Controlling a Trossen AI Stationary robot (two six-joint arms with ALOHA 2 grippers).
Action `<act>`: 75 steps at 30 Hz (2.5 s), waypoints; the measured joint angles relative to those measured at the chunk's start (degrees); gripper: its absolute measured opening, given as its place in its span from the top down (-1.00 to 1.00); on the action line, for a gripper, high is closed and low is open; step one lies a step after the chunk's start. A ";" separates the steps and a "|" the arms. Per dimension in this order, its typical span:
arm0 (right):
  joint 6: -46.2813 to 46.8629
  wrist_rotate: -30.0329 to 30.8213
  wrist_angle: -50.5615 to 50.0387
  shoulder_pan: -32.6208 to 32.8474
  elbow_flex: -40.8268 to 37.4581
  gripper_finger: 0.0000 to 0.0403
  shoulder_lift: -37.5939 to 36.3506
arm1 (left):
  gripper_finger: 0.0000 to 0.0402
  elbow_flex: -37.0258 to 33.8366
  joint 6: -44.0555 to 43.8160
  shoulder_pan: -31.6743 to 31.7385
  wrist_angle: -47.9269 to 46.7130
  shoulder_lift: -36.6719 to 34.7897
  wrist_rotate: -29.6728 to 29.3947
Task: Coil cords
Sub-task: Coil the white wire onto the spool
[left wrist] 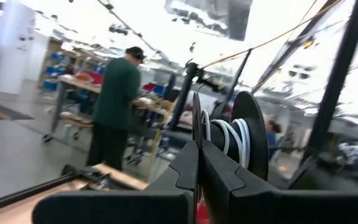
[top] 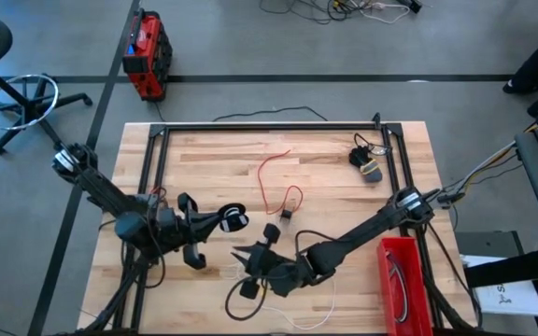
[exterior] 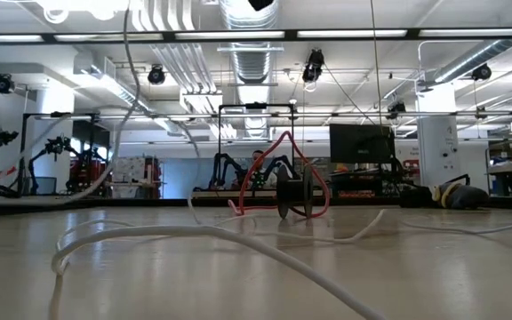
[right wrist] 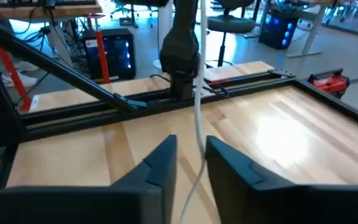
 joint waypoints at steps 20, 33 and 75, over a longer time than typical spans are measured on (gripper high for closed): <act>6.49 -0.52 -1.02 -1.20 -0.62 0.29 4.65 | 1.00 0.00 1.29 -0.02 0.51 -3.12 4.05; 19.26 3.70 -21.35 -0.76 -0.66 0.95 -1.46 | 1.00 0.00 6.40 -4.22 -1.43 -4.60 3.15; 39.13 -14.87 -43.04 -1.64 1.37 0.99 -19.97 | 1.00 4.53 -35.12 11.69 -50.84 9.61 5.12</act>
